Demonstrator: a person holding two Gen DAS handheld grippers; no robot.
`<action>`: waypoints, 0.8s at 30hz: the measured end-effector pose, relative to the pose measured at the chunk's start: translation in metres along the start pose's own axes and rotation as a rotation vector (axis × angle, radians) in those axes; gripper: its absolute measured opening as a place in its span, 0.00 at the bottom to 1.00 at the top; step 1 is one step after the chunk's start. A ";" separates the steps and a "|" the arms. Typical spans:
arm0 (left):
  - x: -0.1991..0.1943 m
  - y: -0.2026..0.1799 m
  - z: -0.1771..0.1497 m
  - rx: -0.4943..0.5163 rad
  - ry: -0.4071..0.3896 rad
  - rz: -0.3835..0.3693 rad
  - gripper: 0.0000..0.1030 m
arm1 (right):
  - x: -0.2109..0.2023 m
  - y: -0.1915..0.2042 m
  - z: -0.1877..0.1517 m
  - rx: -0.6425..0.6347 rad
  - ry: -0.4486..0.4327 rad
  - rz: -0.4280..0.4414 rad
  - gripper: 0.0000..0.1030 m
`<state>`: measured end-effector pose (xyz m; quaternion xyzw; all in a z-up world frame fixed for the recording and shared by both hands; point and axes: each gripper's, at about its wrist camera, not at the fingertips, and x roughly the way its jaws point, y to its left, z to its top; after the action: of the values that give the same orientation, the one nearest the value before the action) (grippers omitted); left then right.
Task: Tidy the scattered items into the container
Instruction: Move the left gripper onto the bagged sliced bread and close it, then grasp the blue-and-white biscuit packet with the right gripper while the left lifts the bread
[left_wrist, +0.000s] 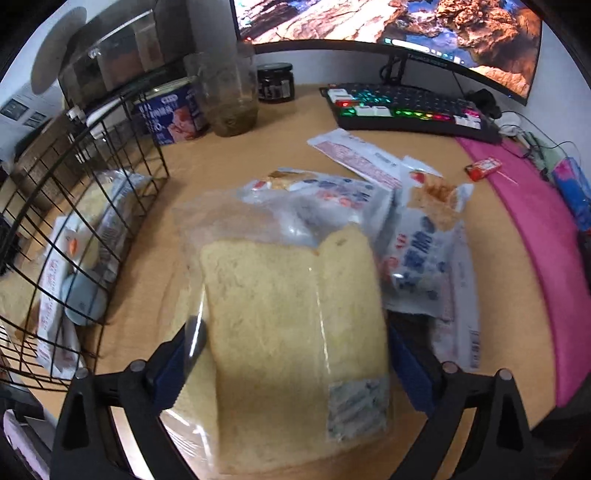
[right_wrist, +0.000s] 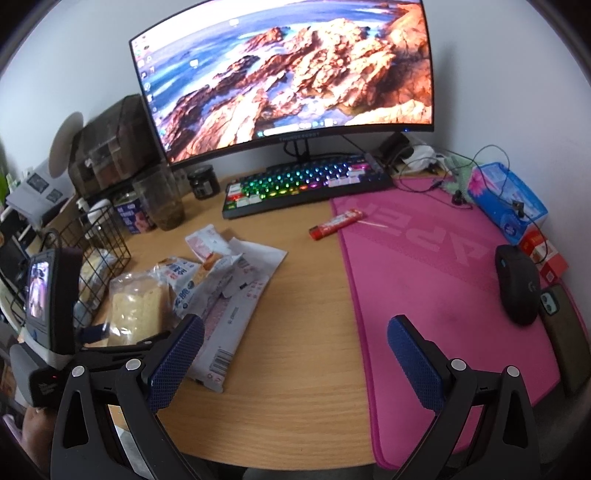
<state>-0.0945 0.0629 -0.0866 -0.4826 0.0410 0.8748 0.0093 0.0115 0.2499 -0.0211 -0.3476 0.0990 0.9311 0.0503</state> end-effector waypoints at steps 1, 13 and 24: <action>-0.001 0.003 0.000 -0.005 -0.014 -0.013 0.91 | 0.001 0.000 0.000 0.001 0.003 0.002 0.99; -0.040 0.035 0.003 -0.026 -0.125 -0.110 0.75 | 0.009 0.011 0.003 -0.022 0.008 0.003 0.99; -0.096 0.072 0.012 -0.031 -0.219 -0.146 0.75 | 0.080 0.061 0.013 -0.079 0.102 0.171 0.96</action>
<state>-0.0572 -0.0053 0.0049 -0.3860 -0.0091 0.9198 0.0698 -0.0670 0.1953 -0.0544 -0.3866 0.0938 0.9162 -0.0482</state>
